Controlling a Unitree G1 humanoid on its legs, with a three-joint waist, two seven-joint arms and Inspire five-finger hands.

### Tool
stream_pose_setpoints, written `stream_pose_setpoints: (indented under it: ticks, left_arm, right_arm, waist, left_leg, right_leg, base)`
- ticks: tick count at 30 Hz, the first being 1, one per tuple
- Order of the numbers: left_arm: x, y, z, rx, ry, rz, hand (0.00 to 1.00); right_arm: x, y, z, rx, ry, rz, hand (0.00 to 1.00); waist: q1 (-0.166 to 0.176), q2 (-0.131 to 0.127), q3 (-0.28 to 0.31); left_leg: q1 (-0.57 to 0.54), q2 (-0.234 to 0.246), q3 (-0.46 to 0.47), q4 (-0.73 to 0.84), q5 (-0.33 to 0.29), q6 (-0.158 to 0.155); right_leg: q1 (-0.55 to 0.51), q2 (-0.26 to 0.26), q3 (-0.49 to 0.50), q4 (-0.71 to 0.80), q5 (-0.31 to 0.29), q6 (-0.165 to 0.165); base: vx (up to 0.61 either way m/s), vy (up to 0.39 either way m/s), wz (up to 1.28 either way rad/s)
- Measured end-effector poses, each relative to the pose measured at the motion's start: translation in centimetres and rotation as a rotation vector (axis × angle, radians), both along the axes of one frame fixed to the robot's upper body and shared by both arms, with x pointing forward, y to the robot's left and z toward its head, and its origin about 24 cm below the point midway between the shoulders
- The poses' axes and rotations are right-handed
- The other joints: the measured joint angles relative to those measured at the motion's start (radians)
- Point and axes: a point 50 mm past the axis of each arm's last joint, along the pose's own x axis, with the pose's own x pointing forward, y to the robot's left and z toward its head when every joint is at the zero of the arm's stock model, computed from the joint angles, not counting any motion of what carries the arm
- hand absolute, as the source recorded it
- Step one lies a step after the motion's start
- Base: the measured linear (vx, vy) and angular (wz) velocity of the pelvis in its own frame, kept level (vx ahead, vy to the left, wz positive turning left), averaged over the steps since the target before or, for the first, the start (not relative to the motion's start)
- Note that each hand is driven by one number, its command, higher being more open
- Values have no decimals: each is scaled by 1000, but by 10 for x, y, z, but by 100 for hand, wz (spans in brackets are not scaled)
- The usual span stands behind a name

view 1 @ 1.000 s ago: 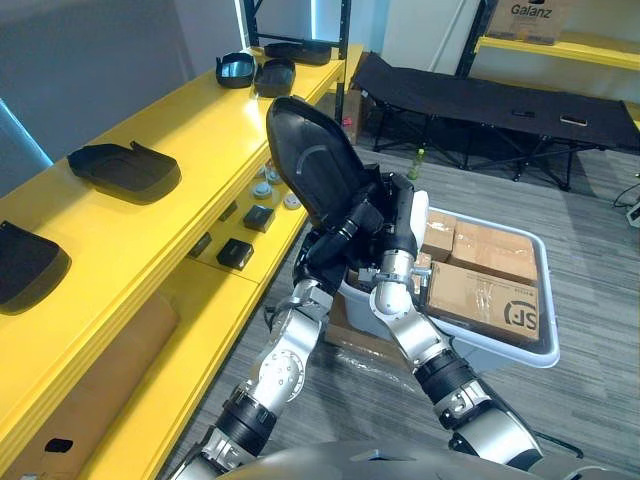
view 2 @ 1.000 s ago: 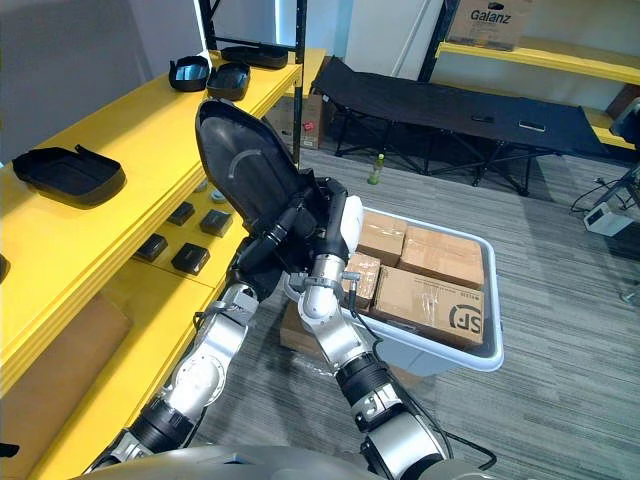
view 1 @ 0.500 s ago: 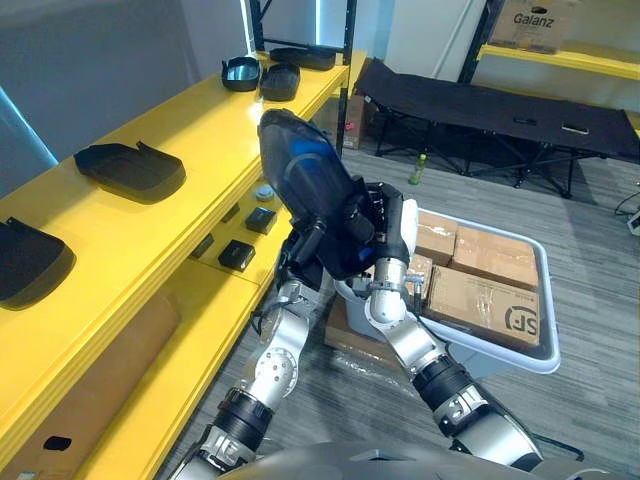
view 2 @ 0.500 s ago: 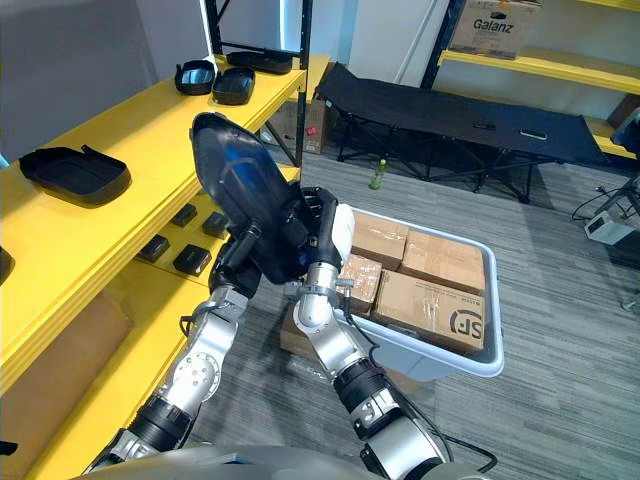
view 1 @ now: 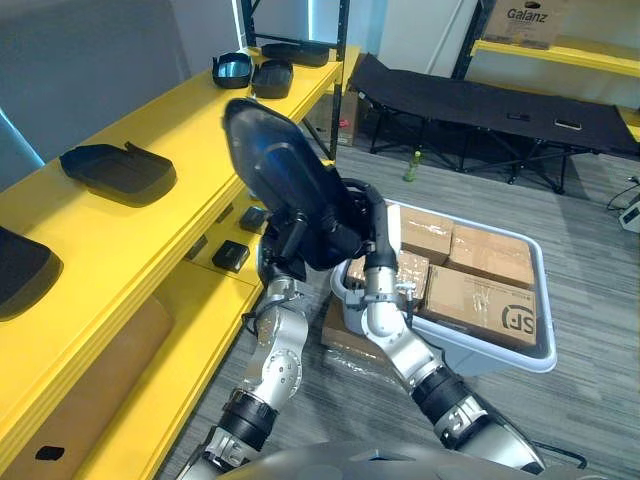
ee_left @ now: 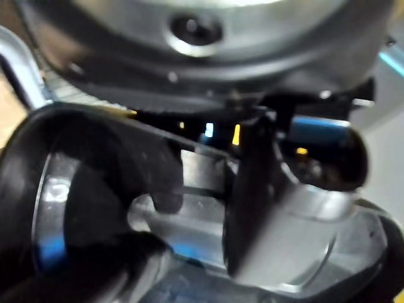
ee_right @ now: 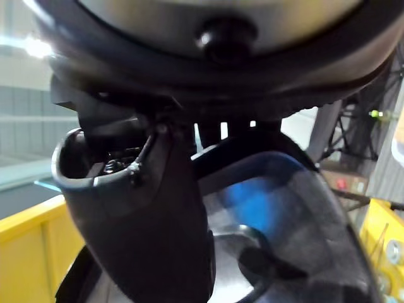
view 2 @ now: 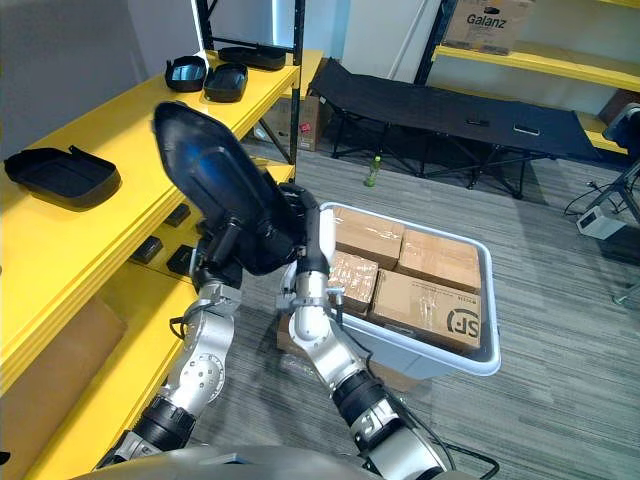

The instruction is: Walk over and take three plastic housings, then place them on the shelf

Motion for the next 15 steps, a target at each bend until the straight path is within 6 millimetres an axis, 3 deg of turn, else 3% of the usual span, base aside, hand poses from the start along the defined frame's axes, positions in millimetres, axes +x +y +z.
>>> stream_pose_setpoints:
  ticks: [5, 9, 12, 15]
  left_arm:
    - [-1, 14, 28, 90, -95, 164, 0]
    - [-8, 29, 48, 273, -178, 323, 0]
    - [-14, 39, 48, 446, -158, 427, 0]
    - [-20, 49, 41, 615, -83, 524, 0]
  right_arm:
    - [-6, 2, 3, 77, 4, -12, 100]
    - [-8, -6, 22, 137, -75, -30, 100]
    - [-12, -22, 27, 162, -95, -63, 100]
    - [-22, -43, 16, 209, -30, -89, 100]
  waist:
    - [1, -1, 0]
    - [-1, -1, 0]
    - [-1, 0, 0]
    - [-5, 0, 1]
  left_leg:
    - [-3, 0, -11, 0, -1, 0]
    - [-2, 0, -11, 3, -7, 1]
    - [-2, 0, -11, 5, -12, 0]
    - [-3, 0, -8, 5, -17, 0]
  right_leg:
    - [0, -1, -19, 14, 0, 0]
    - [0, -1, -21, 17, 0, 0]
    - [0, -1, -21, 17, 0, 0]
    - [-3, -1, -20, 17, 0, 0]
  base:
    - [-2, 30, 7]
    - [-2, 16, -1]
    - [0, 0, 0]
    - [-4, 35, -3]
